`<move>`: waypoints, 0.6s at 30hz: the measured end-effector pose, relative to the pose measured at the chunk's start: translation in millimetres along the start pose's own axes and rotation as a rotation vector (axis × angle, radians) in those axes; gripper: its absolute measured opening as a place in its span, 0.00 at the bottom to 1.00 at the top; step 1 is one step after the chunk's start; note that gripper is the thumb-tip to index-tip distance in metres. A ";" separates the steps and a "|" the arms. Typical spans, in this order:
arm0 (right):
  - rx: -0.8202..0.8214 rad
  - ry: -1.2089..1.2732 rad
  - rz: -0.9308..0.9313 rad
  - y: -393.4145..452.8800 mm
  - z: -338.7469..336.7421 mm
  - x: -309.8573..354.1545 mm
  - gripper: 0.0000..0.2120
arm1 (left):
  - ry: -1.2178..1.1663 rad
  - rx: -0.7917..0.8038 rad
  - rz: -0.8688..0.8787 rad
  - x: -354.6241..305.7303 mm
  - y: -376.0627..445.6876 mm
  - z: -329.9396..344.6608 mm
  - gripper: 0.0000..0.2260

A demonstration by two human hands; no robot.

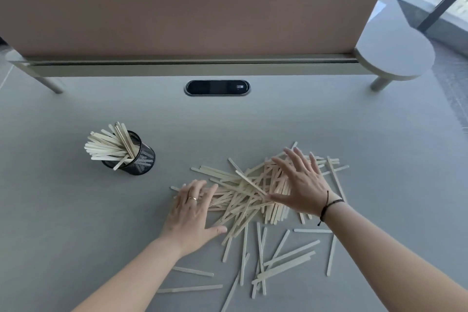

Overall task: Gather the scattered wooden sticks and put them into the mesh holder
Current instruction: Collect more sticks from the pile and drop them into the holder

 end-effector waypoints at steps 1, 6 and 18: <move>0.018 0.004 0.034 -1.4 1.4 -6.9 0.51 | -0.038 0.015 -0.003 -2.2 2.5 -0.9 0.48; 0.035 0.051 0.134 -17.6 17.4 -4.0 0.56 | -0.123 0.102 0.017 -18.6 29.7 -3.6 0.58; 0.065 -0.060 -0.088 -29.3 18.9 8.6 0.64 | 0.044 -0.030 0.084 -31.5 58.7 -18.3 0.39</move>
Point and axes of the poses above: each hand's wrist, its own y-axis towards the middle knuckle, its own z-axis out of the palm, x = y × z, the point moved 5 cm from there along y, towards the middle knuckle, and after that the axes turned 11 degrees about z, right-handed, at the moved point
